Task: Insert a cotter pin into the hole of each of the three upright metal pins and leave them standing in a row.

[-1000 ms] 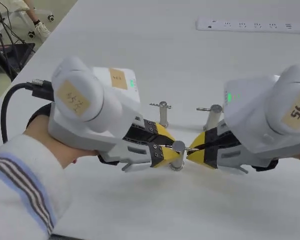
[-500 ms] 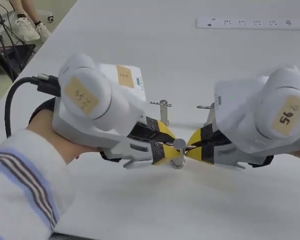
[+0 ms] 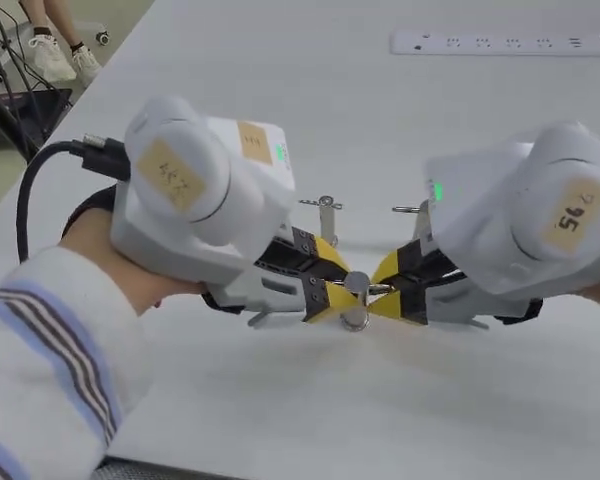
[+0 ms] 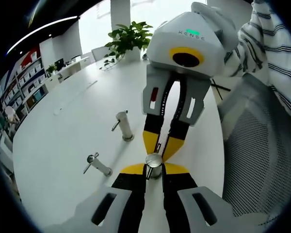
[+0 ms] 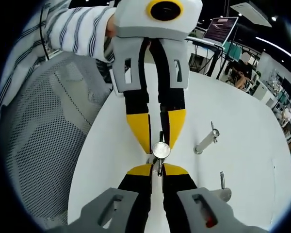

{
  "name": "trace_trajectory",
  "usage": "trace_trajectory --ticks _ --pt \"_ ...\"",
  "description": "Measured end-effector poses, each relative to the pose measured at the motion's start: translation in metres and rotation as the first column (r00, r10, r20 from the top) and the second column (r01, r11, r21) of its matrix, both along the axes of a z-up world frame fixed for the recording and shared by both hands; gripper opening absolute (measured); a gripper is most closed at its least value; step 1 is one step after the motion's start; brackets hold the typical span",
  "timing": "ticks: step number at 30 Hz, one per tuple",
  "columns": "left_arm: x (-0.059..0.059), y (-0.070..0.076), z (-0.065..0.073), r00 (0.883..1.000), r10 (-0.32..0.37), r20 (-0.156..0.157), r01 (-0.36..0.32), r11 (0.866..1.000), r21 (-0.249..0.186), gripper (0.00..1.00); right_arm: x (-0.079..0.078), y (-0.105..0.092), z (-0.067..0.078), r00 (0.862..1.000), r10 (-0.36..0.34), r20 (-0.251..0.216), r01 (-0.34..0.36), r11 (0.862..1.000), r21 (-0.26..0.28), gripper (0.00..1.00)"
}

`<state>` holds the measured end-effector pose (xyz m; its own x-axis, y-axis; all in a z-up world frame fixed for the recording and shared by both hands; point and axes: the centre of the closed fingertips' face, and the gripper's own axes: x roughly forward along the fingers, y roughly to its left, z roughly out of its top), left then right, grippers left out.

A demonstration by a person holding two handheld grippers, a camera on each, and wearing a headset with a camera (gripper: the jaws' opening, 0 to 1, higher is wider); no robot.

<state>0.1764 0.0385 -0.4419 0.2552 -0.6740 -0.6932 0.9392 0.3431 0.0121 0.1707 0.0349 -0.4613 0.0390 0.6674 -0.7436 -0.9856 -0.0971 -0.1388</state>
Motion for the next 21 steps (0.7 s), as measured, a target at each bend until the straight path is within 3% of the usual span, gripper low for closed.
trace_trajectory --ticks 5,12,14,21 --pt "-0.001 0.000 0.000 1.000 -0.004 0.004 0.003 1.000 0.005 0.09 -0.001 -0.003 0.003 0.999 -0.039 -0.024 0.039 0.999 0.033 0.06" --pt "-0.003 0.003 0.000 1.000 -0.014 0.009 0.014 1.000 0.024 0.06 0.004 -0.015 0.008 0.996 -0.088 -0.031 0.089 0.995 0.036 0.07" --pt "-0.005 0.005 -0.001 1.000 -0.019 0.009 0.019 0.999 0.031 0.00 0.003 -0.017 0.010 0.996 -0.089 -0.032 0.090 0.995 0.040 0.05" --pt "-0.005 0.003 0.002 1.000 -0.019 0.009 0.019 1.000 0.011 0.00 0.002 -0.015 0.015 0.994 -0.099 -0.035 0.101 0.993 0.057 0.01"
